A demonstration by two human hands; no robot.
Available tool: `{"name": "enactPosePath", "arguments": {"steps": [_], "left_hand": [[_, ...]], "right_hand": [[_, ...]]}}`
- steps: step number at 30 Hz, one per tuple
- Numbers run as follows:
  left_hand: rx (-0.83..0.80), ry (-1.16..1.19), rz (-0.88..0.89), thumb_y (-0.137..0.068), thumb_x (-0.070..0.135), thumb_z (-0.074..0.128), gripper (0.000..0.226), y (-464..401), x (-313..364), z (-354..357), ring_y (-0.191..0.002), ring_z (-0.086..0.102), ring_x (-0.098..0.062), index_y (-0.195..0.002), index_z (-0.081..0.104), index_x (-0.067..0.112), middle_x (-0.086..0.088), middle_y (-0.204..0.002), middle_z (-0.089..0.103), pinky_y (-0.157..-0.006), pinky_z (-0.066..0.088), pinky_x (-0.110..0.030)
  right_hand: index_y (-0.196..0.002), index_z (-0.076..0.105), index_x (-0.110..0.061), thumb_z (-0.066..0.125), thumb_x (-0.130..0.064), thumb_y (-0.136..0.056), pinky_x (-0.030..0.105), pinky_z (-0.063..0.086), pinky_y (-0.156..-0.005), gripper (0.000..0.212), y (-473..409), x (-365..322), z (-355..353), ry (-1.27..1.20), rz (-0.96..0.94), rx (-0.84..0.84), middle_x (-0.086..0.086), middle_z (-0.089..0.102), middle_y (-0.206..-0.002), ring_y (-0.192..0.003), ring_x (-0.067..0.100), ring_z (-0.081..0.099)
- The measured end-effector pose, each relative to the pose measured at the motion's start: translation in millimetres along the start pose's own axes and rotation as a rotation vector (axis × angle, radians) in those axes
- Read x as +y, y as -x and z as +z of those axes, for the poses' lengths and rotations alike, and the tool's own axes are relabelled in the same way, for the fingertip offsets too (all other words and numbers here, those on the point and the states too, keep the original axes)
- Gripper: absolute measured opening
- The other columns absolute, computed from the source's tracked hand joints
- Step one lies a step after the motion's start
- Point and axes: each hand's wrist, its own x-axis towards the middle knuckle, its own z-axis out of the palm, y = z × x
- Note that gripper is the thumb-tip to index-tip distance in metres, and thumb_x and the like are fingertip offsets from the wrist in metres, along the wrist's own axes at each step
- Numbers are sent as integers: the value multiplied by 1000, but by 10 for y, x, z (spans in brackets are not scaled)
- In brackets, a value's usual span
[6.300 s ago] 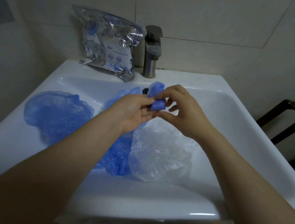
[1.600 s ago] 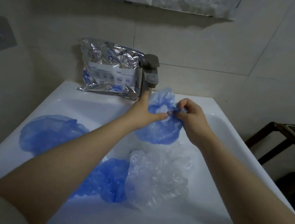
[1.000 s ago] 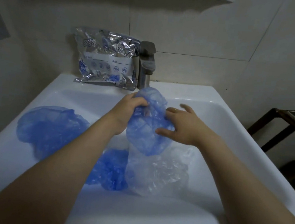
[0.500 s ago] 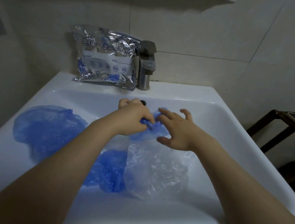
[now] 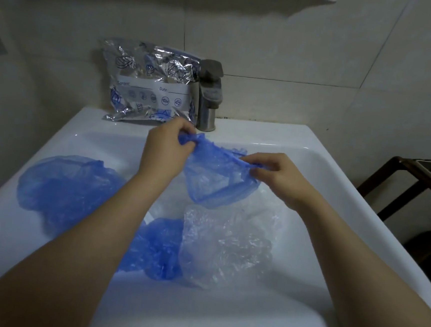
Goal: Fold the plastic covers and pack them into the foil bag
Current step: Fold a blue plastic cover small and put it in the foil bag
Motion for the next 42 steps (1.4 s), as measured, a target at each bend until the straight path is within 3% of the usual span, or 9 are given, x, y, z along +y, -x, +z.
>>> {"name": "enactPosePath", "arguments": {"steps": [7, 10, 15, 19, 22, 27, 31, 39, 42], "left_hand": [[9, 36, -227, -81, -5, 59, 21, -48, -271, 63, -82, 51, -14, -97, 64, 7, -4, -92, 62, -66, 33, -12], [-51, 70, -222, -80, -7, 60, 30, -36, -235, 92, -82, 53, -17, -108, 60, 4, 1, -82, 58, -62, 35, -12], [-212, -127, -200, -88, 13, 60, 9, 24, -270, 141, -79, 50, -20, -89, 67, 6, -5, -80, 55, -63, 31, -21], [-193, 668, -724, -94, 13, 50, 10, 1, -210, 145, -66, 51, -12, -88, 58, 17, 1, -74, 56, -58, 40, -20], [-212, 1181, -925, -95, 17, 45, 16, -46, -191, 75, -70, 58, -14, -88, 59, 14, -2, -77, 64, -65, 47, -26], [-154, 1521, -835, -94, 18, 37, 31, -68, -205, 65, -70, 67, -17, -78, 63, 16, -3, -77, 68, -64, 54, -26], [-215, 1443, -764, -92, 25, 38, 27, -71, -191, 63, -81, 66, -22, -91, 62, 12, -6, -87, 67, -75, 54, -27], [-363, 1389, -722, -92, 49, 44, 43, -29, -72, 43, -74, 70, -19, -88, 70, 15, -4, -83, 73, -65, 59, -33], [-444, 1406, -556, -64, 47, 73, 37, 34, 22, 10, -80, 71, -17, -83, 76, 16, -3, -87, 74, -68, 58, -31]], "right_hand": [[-119, 59, -16, 57, -6, -90, 17, 41, -77, 31, -100, 88, 8, 460, -26, 262, 1, 63, -96, -87, 16, 58], [-103, 66, -8, 55, -11, -90, 29, 41, -75, 17, -143, 127, -5, 657, 17, 338, 11, 65, -97, -91, 28, 58], [-92, 60, -6, 56, -7, -89, 30, 50, -73, 5, -115, 28, -2, -207, 142, 466, 16, 64, -88, -84, 31, 62], [-95, 62, -8, 50, -3, -92, 30, 56, -77, 13, -76, -81, -50, -854, 156, 278, 5, 69, -84, -77, 17, 67], [-93, 63, -9, 52, -8, -92, 26, 56, -72, 12, -67, 5, -141, -770, 174, 150, 1, 72, -78, -74, 15, 68], [-91, 68, -10, 58, -26, -85, 26, 48, -82, 20, -85, 245, -221, -510, 105, -14, 1, 71, -83, -80, 13, 65], [-93, 66, -13, 68, -37, -73, 24, 52, -77, 31, -114, 245, -186, -883, 116, -128, 5, 67, -93, -86, 17, 65], [-91, 70, -12, 49, -32, -90, 31, 56, -76, 29, -153, 177, -53, -1275, 292, 132, 4, 72, -88, -79, 17, 69], [-99, 66, -9, 48, -36, -92, 35, 53, -88, 32, -195, 223, -56, -1383, 323, 26, 5, 72, -92, -87, 18, 68]]}}
